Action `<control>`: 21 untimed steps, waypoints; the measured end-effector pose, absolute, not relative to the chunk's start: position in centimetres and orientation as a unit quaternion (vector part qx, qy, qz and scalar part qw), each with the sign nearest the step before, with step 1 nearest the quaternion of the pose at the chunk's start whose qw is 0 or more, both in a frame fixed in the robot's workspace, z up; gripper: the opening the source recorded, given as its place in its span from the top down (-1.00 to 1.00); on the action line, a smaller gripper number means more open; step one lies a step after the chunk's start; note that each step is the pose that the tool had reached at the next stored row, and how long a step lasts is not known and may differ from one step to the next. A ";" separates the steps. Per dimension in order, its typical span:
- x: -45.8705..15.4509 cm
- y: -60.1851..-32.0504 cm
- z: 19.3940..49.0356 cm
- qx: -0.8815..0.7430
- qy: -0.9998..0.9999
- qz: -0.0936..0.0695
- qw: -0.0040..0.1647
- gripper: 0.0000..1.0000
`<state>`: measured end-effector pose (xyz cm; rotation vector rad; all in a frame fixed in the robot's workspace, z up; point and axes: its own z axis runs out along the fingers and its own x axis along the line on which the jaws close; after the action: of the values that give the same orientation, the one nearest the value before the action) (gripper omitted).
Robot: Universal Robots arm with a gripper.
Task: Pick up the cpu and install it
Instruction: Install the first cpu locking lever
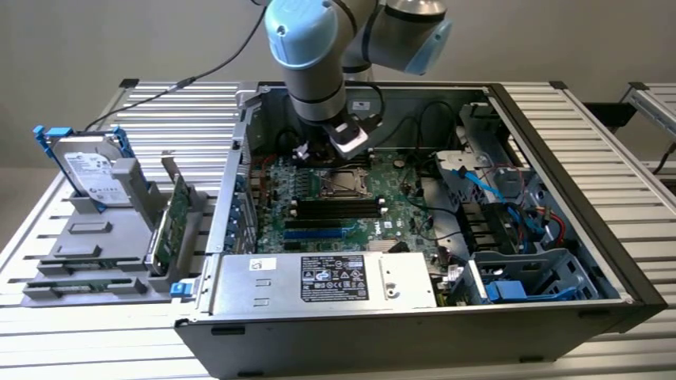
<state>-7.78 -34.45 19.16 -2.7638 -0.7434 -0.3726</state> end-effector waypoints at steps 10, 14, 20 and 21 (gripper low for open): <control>-7.6 -34.4 19.1 -0.950 -0.256 -0.128 0.127 0.79; -7.9 -34.4 19.3 -0.950 -0.255 -0.127 0.128 0.79; -8.5 -34.4 19.7 -0.951 -0.255 -0.122 0.129 0.79; -8.6 -34.4 19.9 -0.951 -0.254 -0.120 0.129 0.79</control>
<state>-8.56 -34.45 19.90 -2.7635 -0.7395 -0.3502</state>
